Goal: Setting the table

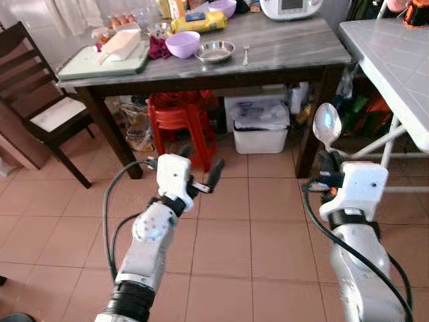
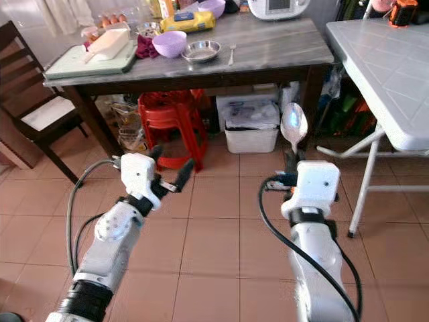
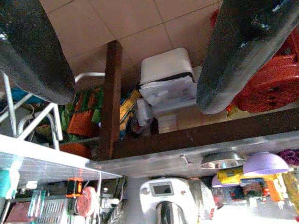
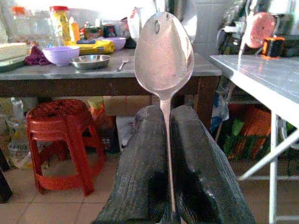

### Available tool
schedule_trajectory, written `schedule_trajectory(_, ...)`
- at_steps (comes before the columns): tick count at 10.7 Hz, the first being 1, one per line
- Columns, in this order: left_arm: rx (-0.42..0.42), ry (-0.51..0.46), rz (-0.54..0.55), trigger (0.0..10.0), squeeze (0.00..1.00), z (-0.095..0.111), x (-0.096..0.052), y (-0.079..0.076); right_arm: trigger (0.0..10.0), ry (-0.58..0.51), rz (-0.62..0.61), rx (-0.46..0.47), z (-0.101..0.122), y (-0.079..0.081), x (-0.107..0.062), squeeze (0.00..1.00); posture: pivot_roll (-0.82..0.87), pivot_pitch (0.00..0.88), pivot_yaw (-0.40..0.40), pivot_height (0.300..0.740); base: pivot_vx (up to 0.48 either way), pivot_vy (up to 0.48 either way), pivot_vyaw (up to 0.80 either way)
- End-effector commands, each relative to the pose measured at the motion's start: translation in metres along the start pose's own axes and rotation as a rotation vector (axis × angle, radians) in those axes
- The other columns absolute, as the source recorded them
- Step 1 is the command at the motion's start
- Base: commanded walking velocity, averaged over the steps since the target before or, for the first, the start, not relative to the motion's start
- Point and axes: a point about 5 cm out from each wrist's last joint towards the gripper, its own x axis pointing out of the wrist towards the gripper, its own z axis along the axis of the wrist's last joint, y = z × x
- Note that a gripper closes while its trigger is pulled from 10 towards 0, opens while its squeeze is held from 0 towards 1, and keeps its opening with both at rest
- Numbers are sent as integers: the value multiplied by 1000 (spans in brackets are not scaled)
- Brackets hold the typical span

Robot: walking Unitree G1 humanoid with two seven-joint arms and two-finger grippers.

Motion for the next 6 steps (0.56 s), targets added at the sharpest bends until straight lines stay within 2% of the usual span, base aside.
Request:
schedule_trajectory(1, 14, 2, 11, 10000, 0, 0, -2, 6, 10000, -24, 21, 6, 5, 5, 1, 0, -206, 69, 133, 740, 420, 0, 556)
schedule_trajectory(6, -3, 5, -6, 10000, 0, -3, -2, 1, 10000, -22, 28, -2, 4, 5, 1, 0, -215, 63, 124, 740, 428, 0, 563)
